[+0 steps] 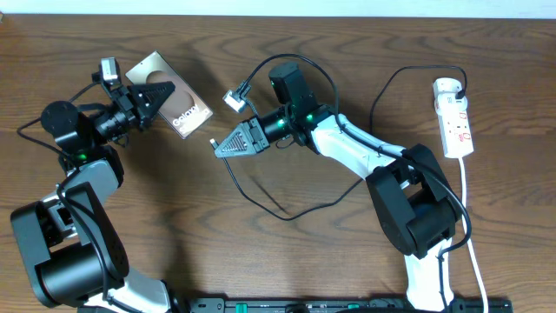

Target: Plug charger to phone and switch on socket

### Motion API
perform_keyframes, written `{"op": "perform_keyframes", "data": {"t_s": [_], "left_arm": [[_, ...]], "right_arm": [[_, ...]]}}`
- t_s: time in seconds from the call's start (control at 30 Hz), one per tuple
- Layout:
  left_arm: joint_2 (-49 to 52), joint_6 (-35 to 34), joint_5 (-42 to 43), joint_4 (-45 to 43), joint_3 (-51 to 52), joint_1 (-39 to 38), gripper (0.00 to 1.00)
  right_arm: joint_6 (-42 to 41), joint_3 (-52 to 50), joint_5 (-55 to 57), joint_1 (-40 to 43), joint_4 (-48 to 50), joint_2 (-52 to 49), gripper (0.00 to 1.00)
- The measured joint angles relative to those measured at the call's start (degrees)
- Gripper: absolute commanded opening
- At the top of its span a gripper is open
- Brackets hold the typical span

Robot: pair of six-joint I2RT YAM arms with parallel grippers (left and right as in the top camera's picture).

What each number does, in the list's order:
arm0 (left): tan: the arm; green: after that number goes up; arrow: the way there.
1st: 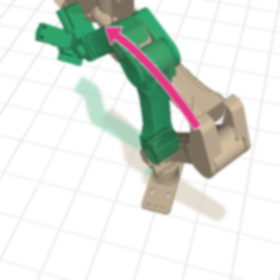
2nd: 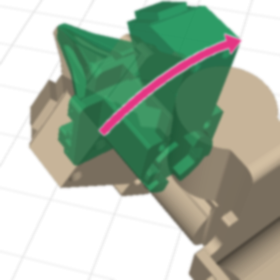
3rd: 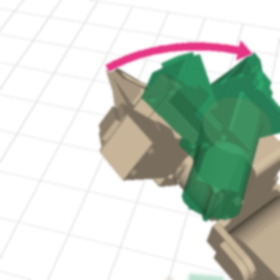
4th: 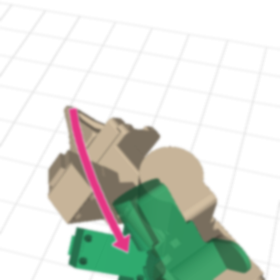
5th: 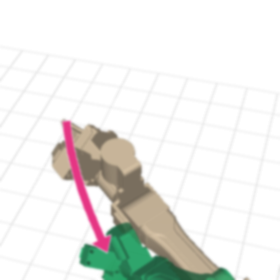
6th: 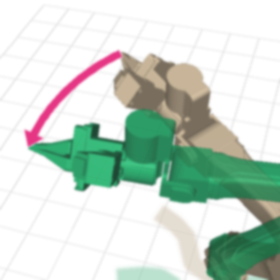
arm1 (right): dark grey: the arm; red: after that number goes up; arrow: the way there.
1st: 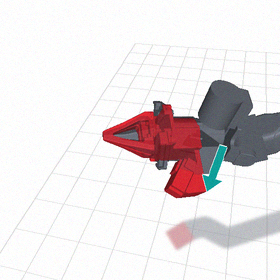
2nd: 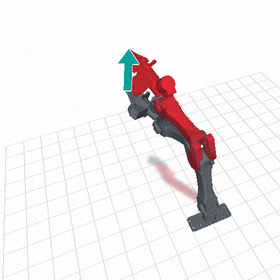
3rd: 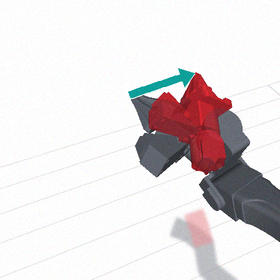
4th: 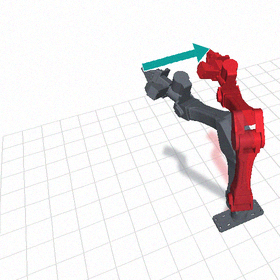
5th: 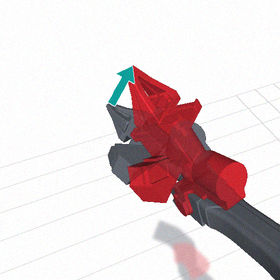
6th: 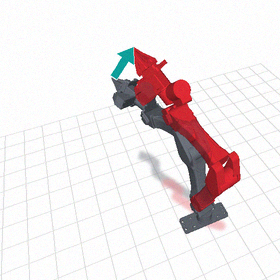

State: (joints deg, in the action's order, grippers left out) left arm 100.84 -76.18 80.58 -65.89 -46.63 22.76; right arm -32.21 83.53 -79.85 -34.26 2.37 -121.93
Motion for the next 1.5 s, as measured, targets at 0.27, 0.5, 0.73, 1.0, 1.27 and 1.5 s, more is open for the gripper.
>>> {"op": "perform_keyframes", "data": {"t_s": [0.27,0.5,0.73,1.0,1.27,1.5], "left_arm": [[0.0,0.4,2.9,0.0,0.0,0.0,0.07],[0.0,1.2,4.9,0.0,0.0,-0.2,0.07],[0.0,1.2,5.1,0.0,0.0,-2.7,0.07],[0.0,1.2,5.0,0.0,0.0,-3.3,0.07],[0.0,2.7,5.0,0.0,0.0,-3.3,0.07],[0.0,3.0,5.1,0.0,0.0,-3.3,0.07]], "right_arm": [[1.5,0.0,-1.6,0.0,0.6,0.0,0.01],[1.7,0.0,-1.6,-0.2,1.6,0.0,0.01],[1.7,0.0,-1.4,-0.2,1.6,0.0,0.01],[1.7,0.0,-1.4,-0.2,1.6,0.0,0.01],[1.8,0.0,-1.4,-0.2,1.6,0.0,0.01],[1.9,0.0,-1.4,-0.2,1.6,0.0,0.01]]}}
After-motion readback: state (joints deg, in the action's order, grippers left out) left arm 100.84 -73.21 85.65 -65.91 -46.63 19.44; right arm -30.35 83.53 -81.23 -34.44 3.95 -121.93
